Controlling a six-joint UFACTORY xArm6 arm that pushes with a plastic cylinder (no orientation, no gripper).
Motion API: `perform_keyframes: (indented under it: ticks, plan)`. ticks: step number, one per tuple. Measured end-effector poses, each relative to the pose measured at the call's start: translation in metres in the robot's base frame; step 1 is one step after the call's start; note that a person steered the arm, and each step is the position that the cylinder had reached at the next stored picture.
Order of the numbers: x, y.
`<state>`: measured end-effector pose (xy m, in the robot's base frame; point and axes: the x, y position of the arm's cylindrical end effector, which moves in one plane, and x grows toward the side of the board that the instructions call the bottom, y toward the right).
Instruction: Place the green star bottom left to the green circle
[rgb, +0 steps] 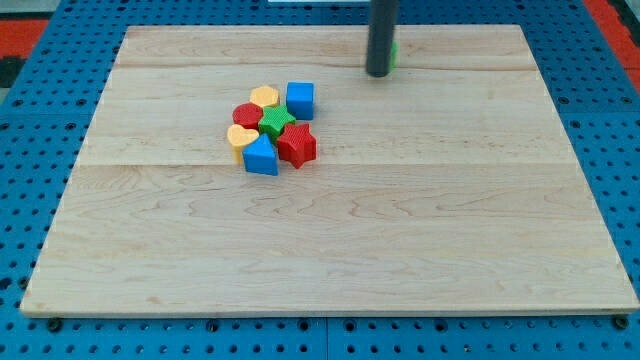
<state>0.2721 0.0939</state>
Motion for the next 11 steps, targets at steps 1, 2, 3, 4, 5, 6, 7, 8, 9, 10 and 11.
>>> perform_keyframes:
  ticks: [1, 2, 3, 4, 5, 6, 7, 8, 9, 10, 11]
  plan:
    - [0.037, 0.004]
    - [0.155, 0.002]
    - [0.209, -0.047]
    - [0.220, -0.129]
    - [0.181, -0.191]
    - [0.152, -0.226]
    - [0.137, -0.198]
    - [0.136, -0.155]
    - [0.108, -0.135]
    - [0.092, -0.135]
    - [0.087, -0.125]
